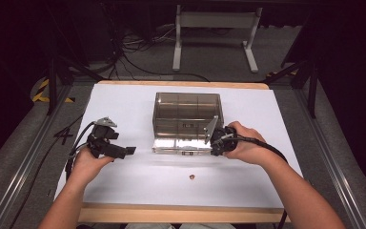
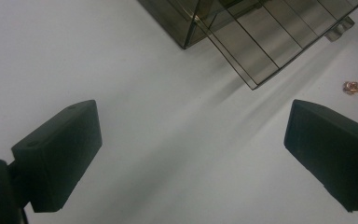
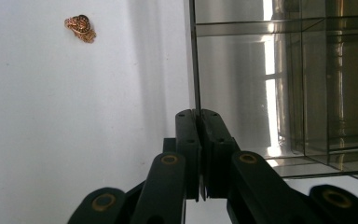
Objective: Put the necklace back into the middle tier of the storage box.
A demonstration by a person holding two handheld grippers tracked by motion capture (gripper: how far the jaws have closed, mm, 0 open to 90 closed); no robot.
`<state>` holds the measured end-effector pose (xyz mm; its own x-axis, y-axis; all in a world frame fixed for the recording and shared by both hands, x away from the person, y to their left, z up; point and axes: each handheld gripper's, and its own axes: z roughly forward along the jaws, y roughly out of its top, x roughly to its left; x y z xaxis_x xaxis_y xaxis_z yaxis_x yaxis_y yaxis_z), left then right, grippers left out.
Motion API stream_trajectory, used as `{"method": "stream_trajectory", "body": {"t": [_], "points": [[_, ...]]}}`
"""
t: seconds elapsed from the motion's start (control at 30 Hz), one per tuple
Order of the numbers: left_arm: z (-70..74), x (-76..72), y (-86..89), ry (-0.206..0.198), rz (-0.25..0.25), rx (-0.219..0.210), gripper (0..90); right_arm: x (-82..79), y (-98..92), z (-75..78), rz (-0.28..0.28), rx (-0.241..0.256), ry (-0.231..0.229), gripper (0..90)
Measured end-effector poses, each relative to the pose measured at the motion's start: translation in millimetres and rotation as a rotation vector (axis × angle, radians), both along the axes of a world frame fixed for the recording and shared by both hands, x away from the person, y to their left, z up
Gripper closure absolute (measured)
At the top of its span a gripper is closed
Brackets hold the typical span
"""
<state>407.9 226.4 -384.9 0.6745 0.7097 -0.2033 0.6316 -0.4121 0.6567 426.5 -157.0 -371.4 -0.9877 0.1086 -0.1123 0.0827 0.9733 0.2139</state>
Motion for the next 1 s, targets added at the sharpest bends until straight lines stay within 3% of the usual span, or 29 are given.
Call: {"method": "stream_trajectory", "body": {"t": [0.67,1.0], "points": [[-0.2,0.1,-0.3,0.001,0.0,0.0,4.6,-0.7,-1.1,-3.4,-0.011,-0.001,-0.004,86.8],[-0.3,0.2,-0.2,0.002,-0.001,0.0,4.6,-2.4,-1.9,2.1,-0.035,0.039,0.011,76.3]]}}
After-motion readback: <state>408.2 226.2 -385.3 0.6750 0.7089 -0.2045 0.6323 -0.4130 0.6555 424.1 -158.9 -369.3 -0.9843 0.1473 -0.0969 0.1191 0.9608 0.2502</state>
